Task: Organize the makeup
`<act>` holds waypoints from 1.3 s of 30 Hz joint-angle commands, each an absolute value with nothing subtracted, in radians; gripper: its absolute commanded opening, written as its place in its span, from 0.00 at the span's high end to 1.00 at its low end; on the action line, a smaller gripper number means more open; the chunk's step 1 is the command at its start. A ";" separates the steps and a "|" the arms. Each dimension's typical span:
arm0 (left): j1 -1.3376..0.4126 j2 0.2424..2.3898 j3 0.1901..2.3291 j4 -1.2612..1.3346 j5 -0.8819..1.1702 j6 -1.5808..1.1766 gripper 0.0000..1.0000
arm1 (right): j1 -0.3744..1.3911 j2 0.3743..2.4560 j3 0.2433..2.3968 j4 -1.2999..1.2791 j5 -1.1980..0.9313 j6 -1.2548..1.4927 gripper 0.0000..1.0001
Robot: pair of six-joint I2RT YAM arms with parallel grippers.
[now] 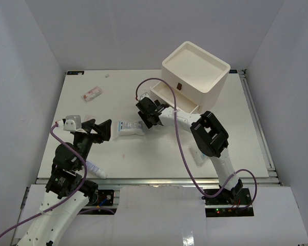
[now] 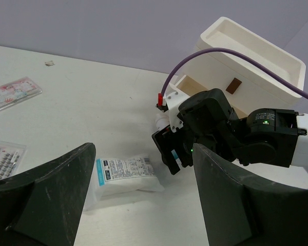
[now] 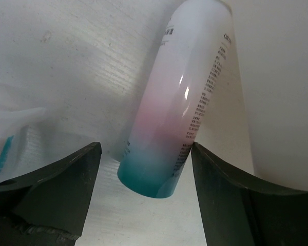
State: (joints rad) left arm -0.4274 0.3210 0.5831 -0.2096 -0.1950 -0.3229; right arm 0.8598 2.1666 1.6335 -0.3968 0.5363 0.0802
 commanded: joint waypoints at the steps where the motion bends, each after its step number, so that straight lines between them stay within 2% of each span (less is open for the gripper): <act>1: -0.423 0.322 0.583 -0.209 -0.189 -0.327 0.13 | 0.847 2.157 1.605 -0.367 0.480 0.112 0.28; 13: -0.423 0.318 0.583 -0.209 -0.190 -0.325 0.13 | 0.849 2.116 1.559 -0.353 0.370 0.091 0.46; 18: -0.423 0.316 0.583 -0.209 -0.190 -0.325 0.13 | 0.850 2.071 1.493 -0.333 0.325 0.059 0.59; 26: -0.423 0.311 0.583 -0.207 -0.187 -0.325 0.13 | 0.850 1.934 1.310 -0.273 0.276 0.002 0.73; 31: -0.423 0.311 0.582 -0.207 -0.186 -0.325 0.13 | 0.848 1.854 1.269 -0.255 0.251 -0.062 0.92; 39: -0.423 0.310 0.580 -0.208 -0.186 -0.327 0.13 | 0.847 1.774 1.310 -0.296 0.128 -0.162 0.92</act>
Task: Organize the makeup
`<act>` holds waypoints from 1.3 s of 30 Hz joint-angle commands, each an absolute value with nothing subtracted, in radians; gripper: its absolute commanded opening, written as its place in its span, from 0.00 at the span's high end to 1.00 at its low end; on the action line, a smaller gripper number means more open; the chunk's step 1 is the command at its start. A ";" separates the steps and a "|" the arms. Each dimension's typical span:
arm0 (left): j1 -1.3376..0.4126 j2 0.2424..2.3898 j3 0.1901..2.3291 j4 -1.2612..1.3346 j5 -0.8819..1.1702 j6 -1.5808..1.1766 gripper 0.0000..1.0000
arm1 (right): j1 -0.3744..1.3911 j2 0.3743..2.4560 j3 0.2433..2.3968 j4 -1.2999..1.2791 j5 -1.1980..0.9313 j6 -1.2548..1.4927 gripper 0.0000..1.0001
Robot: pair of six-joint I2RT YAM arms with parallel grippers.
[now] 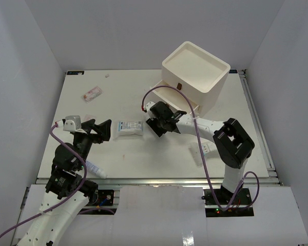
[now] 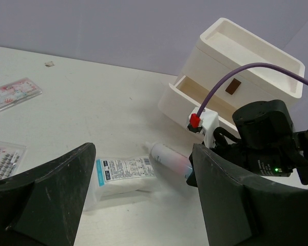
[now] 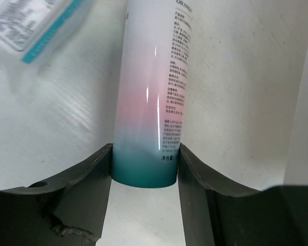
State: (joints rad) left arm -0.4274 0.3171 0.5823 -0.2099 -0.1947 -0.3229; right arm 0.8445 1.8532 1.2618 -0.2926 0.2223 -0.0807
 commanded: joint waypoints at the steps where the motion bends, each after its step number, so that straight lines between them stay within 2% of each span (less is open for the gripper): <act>1: -0.423 0.310 0.581 -0.208 -0.186 -0.327 0.13 | 0.848 1.768 1.319 -0.305 0.116 -0.173 0.92; 22: -0.423 0.316 0.580 -0.206 -0.187 -0.328 0.13 | 0.845 1.658 1.385 -0.328 0.161 -0.253 0.92; 39: -0.423 0.315 0.579 -0.207 -0.187 -0.328 0.13 | 0.793 1.579 1.577 -0.364 0.191 -0.294 0.92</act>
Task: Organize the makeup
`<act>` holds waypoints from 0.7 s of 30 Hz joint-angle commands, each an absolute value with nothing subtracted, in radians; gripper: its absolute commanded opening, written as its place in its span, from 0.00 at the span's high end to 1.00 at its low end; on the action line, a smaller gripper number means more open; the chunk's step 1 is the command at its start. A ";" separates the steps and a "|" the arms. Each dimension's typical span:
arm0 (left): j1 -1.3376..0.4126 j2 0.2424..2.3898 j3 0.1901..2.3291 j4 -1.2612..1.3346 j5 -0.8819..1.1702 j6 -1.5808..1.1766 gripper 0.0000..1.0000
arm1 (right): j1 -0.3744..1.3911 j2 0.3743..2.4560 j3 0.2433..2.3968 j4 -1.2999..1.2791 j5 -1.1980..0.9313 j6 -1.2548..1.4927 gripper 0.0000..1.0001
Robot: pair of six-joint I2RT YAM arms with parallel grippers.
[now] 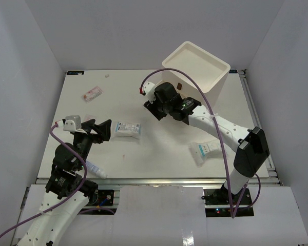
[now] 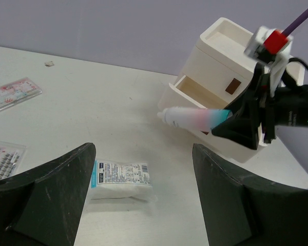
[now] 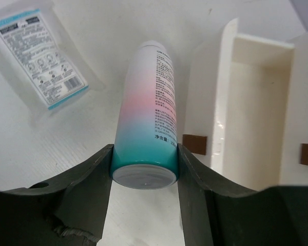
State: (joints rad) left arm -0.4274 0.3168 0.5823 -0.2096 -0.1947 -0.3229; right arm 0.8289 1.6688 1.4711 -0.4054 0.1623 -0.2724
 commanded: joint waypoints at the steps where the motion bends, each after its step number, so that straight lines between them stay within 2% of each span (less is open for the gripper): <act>1: -0.423 0.316 0.579 -0.207 -0.187 -0.328 0.13 | 0.777 1.569 1.594 -0.365 0.193 -0.298 0.92; 7: -0.423 0.318 0.578 -0.207 -0.186 -0.328 0.13 | 0.689 1.537 1.621 -0.362 0.182 -0.306 0.92; 17: -0.423 0.321 0.578 -0.206 -0.184 -0.328 0.13 | 0.578 1.563 1.512 -0.300 0.123 -0.315 0.92; 19: -0.423 0.323 0.578 -0.207 -0.184 -0.328 0.13 | 0.566 1.581 1.493 -0.297 0.101 -0.320 0.88; 21: -0.423 0.324 0.578 -0.207 -0.184 -0.328 0.13 | 0.560 1.591 1.484 -0.298 0.081 -0.324 0.69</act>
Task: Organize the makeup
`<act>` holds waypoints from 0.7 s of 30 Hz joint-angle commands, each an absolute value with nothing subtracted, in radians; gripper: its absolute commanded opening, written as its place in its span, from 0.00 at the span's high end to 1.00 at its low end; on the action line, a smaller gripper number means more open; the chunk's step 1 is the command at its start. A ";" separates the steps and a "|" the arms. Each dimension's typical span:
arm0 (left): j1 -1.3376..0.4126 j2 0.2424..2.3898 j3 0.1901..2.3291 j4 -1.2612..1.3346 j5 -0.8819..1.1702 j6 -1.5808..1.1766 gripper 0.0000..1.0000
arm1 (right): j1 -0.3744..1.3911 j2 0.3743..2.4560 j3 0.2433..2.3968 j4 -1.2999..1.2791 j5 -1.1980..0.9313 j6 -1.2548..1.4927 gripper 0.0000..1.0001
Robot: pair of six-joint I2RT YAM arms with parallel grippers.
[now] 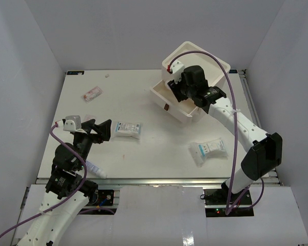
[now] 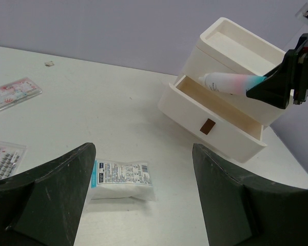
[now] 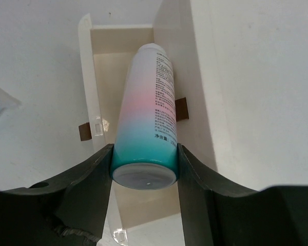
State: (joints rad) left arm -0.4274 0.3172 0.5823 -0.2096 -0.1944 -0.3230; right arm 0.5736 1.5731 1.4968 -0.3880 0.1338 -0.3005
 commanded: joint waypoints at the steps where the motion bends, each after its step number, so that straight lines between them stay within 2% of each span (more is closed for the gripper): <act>1: -0.423 0.324 0.578 -0.207 -0.184 -0.328 0.13 | 0.559 1.593 1.476 -0.298 0.075 -0.329 0.54; 3: -0.423 0.327 0.577 -0.207 -0.184 -0.330 0.13 | 0.557 1.590 1.465 -0.298 0.067 -0.333 0.36; 5: -0.423 0.331 0.578 -0.207 -0.183 -0.330 0.13 | 0.557 1.582 1.458 -0.297 0.061 -0.336 0.27; 11: -0.423 0.344 0.575 -0.205 -0.173 -0.339 0.12 | 0.557 1.542 1.446 -0.310 0.025 -0.346 0.16; 15: -0.423 0.362 0.572 -0.203 -0.147 -0.357 0.09 | 0.555 1.497 1.447 -0.359 -0.134 -0.395 0.10; 18: -0.423 0.407 0.582 -0.234 -0.115 -0.392 0.03 | 0.544 1.461 1.454 -0.466 -0.477 -0.491 0.09; 21: -0.423 0.466 0.617 -0.294 -0.098 -0.487 0.02 | 0.543 1.445 1.413 -0.575 -0.725 -0.598 0.11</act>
